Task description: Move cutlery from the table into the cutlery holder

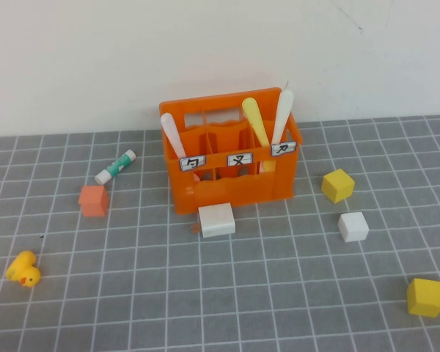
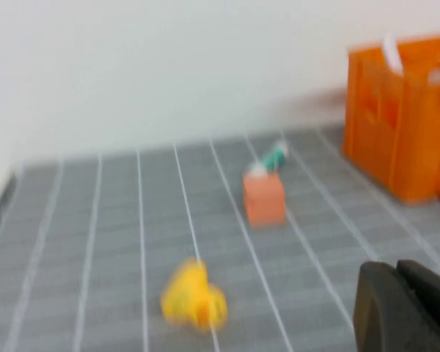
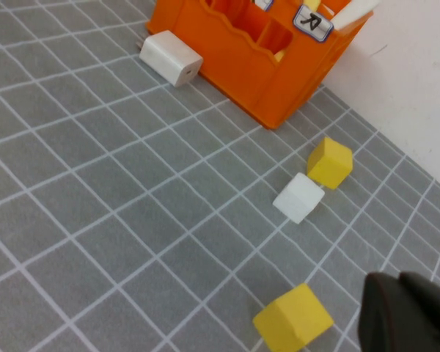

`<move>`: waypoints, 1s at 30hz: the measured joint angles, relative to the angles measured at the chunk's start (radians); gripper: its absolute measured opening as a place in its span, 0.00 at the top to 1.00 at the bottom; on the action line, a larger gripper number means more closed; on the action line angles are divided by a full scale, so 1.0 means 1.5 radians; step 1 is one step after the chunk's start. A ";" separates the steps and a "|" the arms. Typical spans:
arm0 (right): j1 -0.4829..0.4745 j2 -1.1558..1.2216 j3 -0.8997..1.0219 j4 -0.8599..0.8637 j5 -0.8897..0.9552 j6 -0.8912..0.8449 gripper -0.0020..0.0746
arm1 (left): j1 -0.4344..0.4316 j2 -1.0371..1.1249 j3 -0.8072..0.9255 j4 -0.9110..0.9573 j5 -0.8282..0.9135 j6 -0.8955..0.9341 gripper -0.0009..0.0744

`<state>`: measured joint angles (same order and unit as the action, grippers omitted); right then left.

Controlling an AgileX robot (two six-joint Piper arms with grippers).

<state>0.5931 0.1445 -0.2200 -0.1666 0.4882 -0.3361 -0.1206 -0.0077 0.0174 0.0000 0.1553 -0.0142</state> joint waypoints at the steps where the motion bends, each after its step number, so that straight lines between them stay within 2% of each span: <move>1: 0.000 0.000 0.000 0.001 0.000 0.000 0.98 | 0.000 -0.002 0.002 0.000 0.021 -0.014 0.99; 5: 0.000 0.000 0.001 0.005 0.000 0.000 0.98 | 0.000 -0.002 0.004 0.000 0.111 -0.076 0.99; 26: 0.000 0.000 0.001 0.007 0.000 0.000 0.98 | 0.000 -0.003 0.004 0.006 0.116 -0.090 0.99; 30: 0.000 0.000 0.001 0.007 0.000 0.000 0.98 | 0.020 -0.003 0.004 0.009 0.116 -0.080 0.99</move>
<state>0.5931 0.1445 -0.2182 -0.1563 0.4889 -0.3361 -0.0907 -0.0122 0.0229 0.0134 0.3295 -0.1339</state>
